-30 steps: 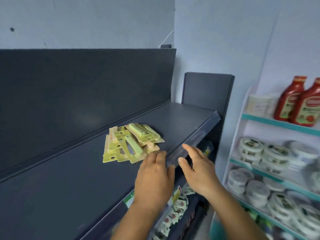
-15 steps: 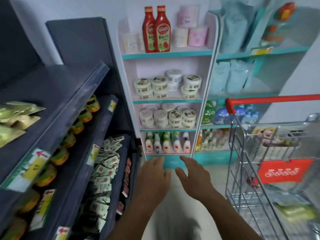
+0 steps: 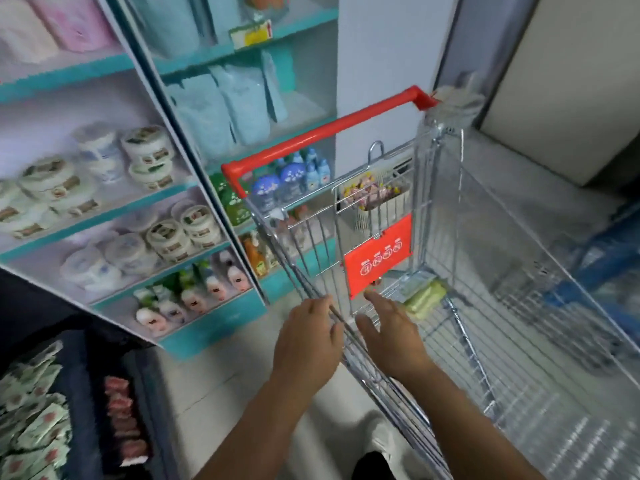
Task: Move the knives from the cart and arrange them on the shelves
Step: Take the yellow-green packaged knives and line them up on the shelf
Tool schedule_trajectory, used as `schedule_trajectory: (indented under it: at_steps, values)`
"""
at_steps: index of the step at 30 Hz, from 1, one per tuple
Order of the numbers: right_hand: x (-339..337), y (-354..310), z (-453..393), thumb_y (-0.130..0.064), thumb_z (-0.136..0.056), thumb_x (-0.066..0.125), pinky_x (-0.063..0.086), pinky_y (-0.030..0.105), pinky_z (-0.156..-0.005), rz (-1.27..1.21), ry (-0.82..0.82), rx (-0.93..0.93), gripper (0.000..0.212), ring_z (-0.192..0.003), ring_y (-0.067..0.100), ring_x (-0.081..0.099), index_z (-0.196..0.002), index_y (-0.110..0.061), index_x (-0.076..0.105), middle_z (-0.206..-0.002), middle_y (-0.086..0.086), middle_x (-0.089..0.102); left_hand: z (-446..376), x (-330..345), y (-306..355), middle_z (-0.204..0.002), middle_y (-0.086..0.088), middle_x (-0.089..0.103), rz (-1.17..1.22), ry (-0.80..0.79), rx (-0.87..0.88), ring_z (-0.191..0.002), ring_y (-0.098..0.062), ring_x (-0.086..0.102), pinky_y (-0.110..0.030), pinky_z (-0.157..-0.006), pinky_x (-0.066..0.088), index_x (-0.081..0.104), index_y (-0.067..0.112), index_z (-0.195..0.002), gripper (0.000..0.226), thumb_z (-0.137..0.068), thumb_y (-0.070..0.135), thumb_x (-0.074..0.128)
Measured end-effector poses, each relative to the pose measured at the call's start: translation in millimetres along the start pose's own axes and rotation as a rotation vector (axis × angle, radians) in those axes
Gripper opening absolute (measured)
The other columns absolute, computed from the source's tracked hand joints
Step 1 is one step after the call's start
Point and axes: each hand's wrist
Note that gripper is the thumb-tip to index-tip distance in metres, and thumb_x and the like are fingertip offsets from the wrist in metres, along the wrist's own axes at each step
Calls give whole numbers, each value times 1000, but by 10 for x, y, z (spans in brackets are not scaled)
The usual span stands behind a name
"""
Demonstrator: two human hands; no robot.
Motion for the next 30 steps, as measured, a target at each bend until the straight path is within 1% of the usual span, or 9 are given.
schedule_trajectory:
  at_steps: [3,6,8,10,12,16,21,25,30]
  values:
    - [-175,363,-236,-38,-98,45,31,38,-110,-49,26,84,50,-135,19,39,-144,-25,36,-147,-2,41,-357,179,340,-128,-4,51,2,-37,68,-119,-21,46,-34,-96,39,41,19,-139,45,-96,30,46]
    - [-319,736,-484,-41,-98,43,32,40,-110,-97,34,171,51,-135,19,39,-145,-26,34,-149,-2,39,-717,417,614,-123,-6,55,-12,-97,119,-114,-25,50,-37,-94,41,41,20,-139,47,-93,28,49]
    - [-388,964,-635,-41,-98,43,31,40,-111,-136,30,240,52,-136,21,38,-146,-26,31,-150,0,38,-936,601,747,-127,-7,53,-31,-141,143,-115,-27,49,-37,-94,40,38,20,-141,50,-92,27,50]
    - [-427,1183,-766,-40,-98,43,31,40,-111,-153,24,297,53,-136,22,38,-147,-26,29,-150,2,37,-1141,812,830,-134,-7,48,-52,-202,157,-121,-26,46,-35,-98,38,36,19,-143,53,-93,27,50]
    - [-437,1391,-868,-39,-98,42,32,40,-111,-172,11,355,54,-135,23,39,-148,-25,27,-150,2,37,-1332,1043,878,-135,-7,48,-65,-267,147,-124,-25,45,-35,-101,38,35,18,-144,54,-93,28,50]
    - [-356,1776,-1055,-38,-98,44,34,40,-110,-215,11,473,56,-134,23,40,-149,-23,26,-150,3,37,-1663,1486,911,-132,-7,52,-97,-376,139,-123,-23,48,-35,-98,40,36,17,-142,51,-95,30,49]
    - [-161,2170,-1343,-39,-97,46,32,41,-111,-289,7,594,58,-137,25,38,-149,-23,24,-151,4,36,-2071,2081,824,-141,-11,44,-113,-502,132,-130,-25,42,-36,-105,36,28,12,-146,58,-95,30,49]
    - [57,2440,-1682,-38,-97,45,33,42,-108,-307,-12,646,62,-136,26,38,-150,-25,17,-151,4,36,-2393,2559,712,-145,-13,39,-148,-597,112,-132,-27,39,-36,-104,35,23,10,-148,62,-95,28,50]
    - [429,2776,-2125,-35,-97,48,29,39,-112,-363,-37,727,68,-137,28,37,-151,-16,12,-153,6,32,-2752,3162,502,-141,-14,44,-176,-647,127,-129,-30,43,-41,-103,40,23,13,-147,64,-93,29,52]
Point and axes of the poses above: each hand's wrist, its own z-axis away from the middle knuckle, its own x-axis out of the palm, y = z × x
